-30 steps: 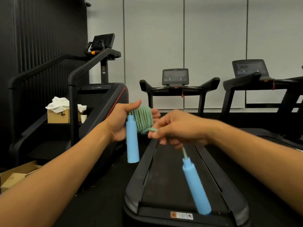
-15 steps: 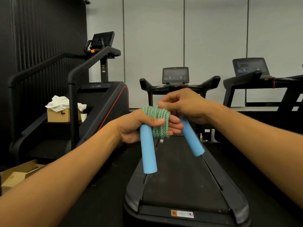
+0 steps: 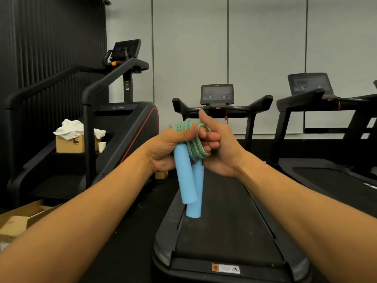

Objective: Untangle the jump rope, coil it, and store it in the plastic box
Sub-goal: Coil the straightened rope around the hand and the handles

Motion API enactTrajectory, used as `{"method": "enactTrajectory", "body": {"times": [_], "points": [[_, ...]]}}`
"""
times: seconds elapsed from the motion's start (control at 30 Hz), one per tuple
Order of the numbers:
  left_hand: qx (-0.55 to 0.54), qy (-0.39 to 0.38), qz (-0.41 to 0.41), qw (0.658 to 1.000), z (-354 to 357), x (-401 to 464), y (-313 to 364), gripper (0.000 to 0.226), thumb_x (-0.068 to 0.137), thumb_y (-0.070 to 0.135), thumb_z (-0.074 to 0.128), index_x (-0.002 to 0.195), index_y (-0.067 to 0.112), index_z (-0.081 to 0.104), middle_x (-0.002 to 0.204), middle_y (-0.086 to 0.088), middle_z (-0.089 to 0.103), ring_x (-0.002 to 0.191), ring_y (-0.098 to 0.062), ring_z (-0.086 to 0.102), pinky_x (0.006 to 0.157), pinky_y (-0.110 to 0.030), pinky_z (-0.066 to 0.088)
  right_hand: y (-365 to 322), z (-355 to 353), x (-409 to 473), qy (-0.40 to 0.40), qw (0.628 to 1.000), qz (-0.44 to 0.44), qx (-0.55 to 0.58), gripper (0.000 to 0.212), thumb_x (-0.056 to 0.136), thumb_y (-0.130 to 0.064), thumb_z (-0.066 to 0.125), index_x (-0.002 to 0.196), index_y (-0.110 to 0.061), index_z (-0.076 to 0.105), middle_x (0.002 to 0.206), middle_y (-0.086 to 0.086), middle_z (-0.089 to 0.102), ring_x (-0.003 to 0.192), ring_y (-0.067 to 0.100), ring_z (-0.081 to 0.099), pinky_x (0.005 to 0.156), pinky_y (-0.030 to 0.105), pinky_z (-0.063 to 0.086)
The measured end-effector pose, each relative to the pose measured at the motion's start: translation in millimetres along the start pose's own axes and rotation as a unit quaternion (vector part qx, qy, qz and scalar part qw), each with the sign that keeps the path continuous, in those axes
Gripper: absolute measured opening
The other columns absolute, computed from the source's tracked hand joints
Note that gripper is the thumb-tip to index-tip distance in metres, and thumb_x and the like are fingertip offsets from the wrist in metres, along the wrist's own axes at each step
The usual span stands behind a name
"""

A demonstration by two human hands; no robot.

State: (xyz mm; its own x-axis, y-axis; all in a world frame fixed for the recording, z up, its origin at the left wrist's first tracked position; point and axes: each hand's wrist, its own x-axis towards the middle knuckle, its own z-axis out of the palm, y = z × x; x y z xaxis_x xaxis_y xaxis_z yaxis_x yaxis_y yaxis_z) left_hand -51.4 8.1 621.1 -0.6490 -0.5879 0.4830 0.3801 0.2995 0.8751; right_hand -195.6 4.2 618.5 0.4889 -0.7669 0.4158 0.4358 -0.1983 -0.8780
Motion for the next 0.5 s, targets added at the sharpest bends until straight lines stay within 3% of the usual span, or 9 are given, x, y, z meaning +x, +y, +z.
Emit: {"method": "enactTrajectory", "body": {"times": [0.23,0.4,0.5], "points": [[-0.023,-0.041,-0.014,0.999,-3.5,-1.1,0.2,0.028,0.064,0.024,0.091,0.076,0.006,0.074,0.094,-0.012,0.077,0.091,-0.023,0.075,0.082,-0.030,0.060,-5.6,7.6,-6.8,-0.018,0.999,0.011,-0.040,0.052,0.090,-0.047,0.057,0.050,-0.015,0.048,0.033,-0.011,0.026,0.029,0.005,0.029,0.038,0.014,0.036],[-0.014,-0.037,-0.021,0.999,-2.5,-0.6,-2.0,0.028,0.060,0.024,0.093,0.073,0.006,0.075,0.085,-0.009,0.077,0.084,-0.022,0.076,0.079,-0.029,0.060,-5.4,5.6,-9.3,-0.004,0.995,-0.005,-0.095,0.054,0.090,-0.052,0.056,0.048,-0.018,0.049,0.036,-0.012,0.033,0.032,0.004,0.030,0.054,0.013,0.029],[-0.003,-0.003,-0.019,1.000,-2.7,0.0,-0.5,0.035,0.050,0.024,0.098,0.068,0.004,0.074,0.074,-0.009,0.074,0.074,-0.021,0.075,0.073,-0.030,0.061,-5.9,7.3,-6.6,0.022,0.990,-0.034,-0.133,0.052,0.089,-0.051,0.058,0.051,-0.017,0.047,0.041,-0.010,0.038,0.032,0.003,0.032,0.043,0.010,0.032]]}}
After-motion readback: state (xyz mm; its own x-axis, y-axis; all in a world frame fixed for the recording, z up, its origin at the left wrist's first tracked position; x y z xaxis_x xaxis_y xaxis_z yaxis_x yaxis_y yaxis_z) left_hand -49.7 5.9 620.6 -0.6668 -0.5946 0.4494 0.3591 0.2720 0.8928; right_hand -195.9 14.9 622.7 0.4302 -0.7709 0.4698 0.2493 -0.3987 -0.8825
